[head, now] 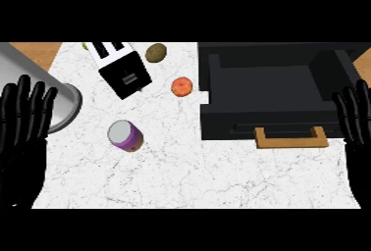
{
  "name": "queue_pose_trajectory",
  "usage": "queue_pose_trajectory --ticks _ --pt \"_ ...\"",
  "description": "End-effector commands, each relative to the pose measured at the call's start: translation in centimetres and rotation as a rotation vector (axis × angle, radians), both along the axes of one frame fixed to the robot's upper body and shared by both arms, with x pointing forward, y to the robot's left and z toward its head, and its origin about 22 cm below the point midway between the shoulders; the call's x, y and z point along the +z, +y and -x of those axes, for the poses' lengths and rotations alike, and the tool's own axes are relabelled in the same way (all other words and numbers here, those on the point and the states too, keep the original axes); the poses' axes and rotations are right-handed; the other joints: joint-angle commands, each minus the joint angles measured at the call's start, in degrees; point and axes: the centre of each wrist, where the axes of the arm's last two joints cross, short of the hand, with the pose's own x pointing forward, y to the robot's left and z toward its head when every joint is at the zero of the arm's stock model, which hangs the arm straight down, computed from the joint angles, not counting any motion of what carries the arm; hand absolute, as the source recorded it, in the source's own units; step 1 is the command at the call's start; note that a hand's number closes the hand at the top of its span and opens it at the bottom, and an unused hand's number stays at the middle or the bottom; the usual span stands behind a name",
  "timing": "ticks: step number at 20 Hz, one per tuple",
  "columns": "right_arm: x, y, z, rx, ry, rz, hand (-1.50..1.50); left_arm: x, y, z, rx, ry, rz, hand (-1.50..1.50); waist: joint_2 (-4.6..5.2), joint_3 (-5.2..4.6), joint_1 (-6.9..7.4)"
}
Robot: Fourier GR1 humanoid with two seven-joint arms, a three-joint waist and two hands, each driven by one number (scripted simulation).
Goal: Pick up the can, place it into the drawer and close the drawer
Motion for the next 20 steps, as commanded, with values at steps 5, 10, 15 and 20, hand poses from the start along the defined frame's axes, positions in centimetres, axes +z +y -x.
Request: queue_pose_trajectory --ticks 5,10,15,20 --pt "-0.4 1.6 0.3 0.066 0.001 -0.035 -1.50 -0.2 -0.3 -2.0 -0.020 0.028 -0.004 -1.50 -1.47 -2.61 0.12" --pt "-2.9 -0.5 0.1 -0.207 0.277 -0.097 -1.50 -2.3 -0.4 -0.1 0.121 0.398 -0.035 -1.50 -1.53 -2.56 0.51" --pt "-2.3 -3.5 2.4 -0.217 0.275 -0.094 -1.50 0.7 -0.7 2.7 0.149 0.417 -0.014 -1.50 -1.58 -2.57 0.44" --pt "-2.8 -4.2 3.2 -0.201 0.263 -0.095 -1.50 1.5 -1.0 4.6 0.134 0.408 -0.018 -1.50 -1.54 -2.59 0.42"
